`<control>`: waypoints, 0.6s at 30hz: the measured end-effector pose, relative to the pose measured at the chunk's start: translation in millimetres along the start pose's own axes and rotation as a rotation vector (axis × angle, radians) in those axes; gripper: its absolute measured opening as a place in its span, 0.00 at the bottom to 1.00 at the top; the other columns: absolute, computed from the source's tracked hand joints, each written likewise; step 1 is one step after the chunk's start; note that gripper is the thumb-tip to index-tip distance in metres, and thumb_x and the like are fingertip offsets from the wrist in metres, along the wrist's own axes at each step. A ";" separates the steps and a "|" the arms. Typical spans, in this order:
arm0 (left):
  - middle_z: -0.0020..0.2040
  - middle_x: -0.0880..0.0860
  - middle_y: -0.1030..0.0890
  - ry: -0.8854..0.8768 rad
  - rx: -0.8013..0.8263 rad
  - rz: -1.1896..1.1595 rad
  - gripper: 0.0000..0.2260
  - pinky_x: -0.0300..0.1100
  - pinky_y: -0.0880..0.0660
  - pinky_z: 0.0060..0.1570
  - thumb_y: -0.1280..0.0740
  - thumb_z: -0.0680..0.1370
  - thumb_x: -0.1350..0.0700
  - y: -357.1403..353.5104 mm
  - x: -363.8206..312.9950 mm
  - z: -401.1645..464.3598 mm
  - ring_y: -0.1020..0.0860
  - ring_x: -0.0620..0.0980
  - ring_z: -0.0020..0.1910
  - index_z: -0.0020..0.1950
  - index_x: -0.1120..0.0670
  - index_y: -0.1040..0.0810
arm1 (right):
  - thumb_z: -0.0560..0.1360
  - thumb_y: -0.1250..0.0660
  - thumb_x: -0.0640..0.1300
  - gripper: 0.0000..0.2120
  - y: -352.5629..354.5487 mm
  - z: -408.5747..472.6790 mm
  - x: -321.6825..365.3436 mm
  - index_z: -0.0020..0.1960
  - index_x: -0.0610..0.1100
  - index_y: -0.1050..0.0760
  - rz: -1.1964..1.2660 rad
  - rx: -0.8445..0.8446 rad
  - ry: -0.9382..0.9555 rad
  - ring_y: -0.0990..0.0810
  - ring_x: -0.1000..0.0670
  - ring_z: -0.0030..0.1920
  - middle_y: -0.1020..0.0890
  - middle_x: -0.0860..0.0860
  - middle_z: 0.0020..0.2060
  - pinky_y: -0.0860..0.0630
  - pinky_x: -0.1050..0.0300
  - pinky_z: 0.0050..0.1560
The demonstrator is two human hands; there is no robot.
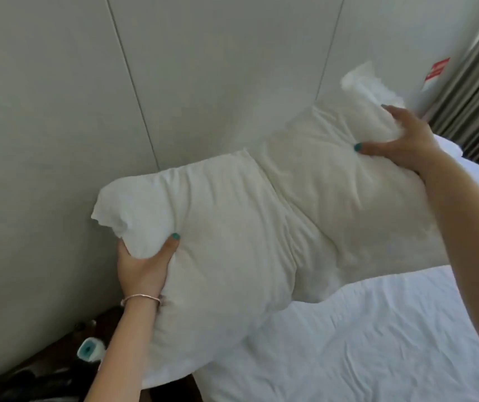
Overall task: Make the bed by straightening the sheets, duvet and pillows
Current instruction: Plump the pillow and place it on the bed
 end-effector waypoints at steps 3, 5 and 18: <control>0.68 0.52 0.28 0.262 -0.020 0.132 0.43 0.42 0.33 0.59 0.20 0.64 0.47 -8.0 41.7 14.4 0.27 0.55 0.64 0.74 0.48 0.39 | 0.72 0.32 0.64 0.34 -72.3 57.8 -11.2 0.75 0.61 0.39 -0.167 0.112 -0.231 0.38 0.37 0.72 0.38 0.42 0.74 0.42 0.40 0.74; 0.68 0.60 0.31 0.455 0.018 0.309 0.49 0.50 0.32 0.60 0.22 0.64 0.42 -11.8 74.6 7.1 0.28 0.63 0.62 0.76 0.46 0.47 | 0.76 0.41 0.66 0.33 -148.1 53.3 -30.2 0.77 0.58 0.42 -0.227 0.351 -0.228 0.41 0.39 0.75 0.41 0.44 0.77 0.46 0.45 0.75; 0.79 0.52 0.58 -0.482 0.395 1.199 0.36 0.67 0.67 0.68 0.56 0.71 0.24 -162.7 40.4 43.7 0.63 0.56 0.77 0.76 0.35 0.56 | 0.78 0.54 0.69 0.28 -241.2 5.4 -21.5 0.76 0.67 0.56 -0.514 0.270 0.099 0.60 0.48 0.78 0.58 0.57 0.79 0.61 0.35 0.74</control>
Point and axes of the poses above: each hand's wrist, its own z-axis towards the middle knuckle, its own y-axis out of the back of the hand, x = y × z, the point moved 3 cm from there along z, towards the middle knuckle
